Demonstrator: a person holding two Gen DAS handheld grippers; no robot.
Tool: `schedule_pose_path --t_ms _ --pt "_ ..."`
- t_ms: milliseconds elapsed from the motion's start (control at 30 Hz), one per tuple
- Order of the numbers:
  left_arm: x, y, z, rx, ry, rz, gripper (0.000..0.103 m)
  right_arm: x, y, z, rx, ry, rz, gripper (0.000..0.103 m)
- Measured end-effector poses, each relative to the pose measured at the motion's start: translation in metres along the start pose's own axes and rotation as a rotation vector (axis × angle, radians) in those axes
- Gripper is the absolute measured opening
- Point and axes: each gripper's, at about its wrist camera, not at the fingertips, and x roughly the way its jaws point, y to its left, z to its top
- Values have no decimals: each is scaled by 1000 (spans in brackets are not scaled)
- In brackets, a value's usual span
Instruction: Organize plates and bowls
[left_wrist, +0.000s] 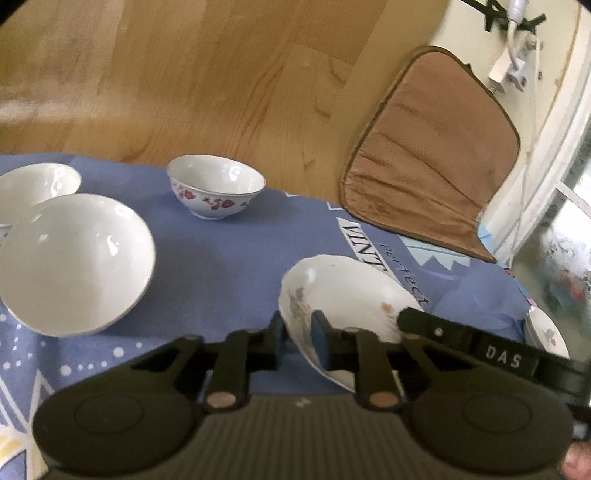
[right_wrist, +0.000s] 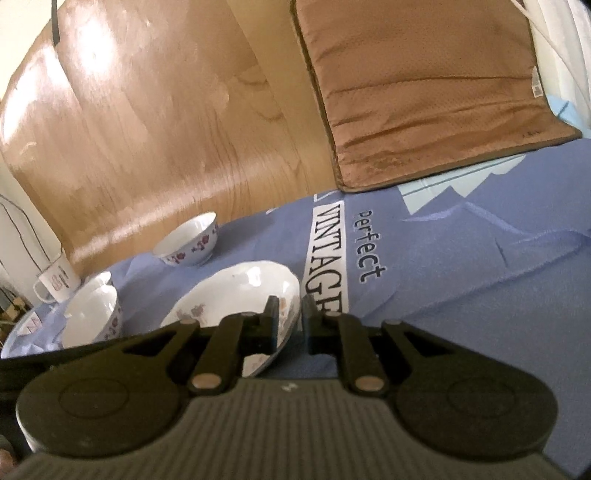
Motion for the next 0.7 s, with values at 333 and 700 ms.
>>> schedule_pose_path --t_ms 333,700 --pt "-1 -1 0 16 -8 12 14 -1 6 -2 -47 -8 -27 13" --pt "-6 -15 -5 105 -53 59 14 -3 8 -2 -62 -15 -49 13"
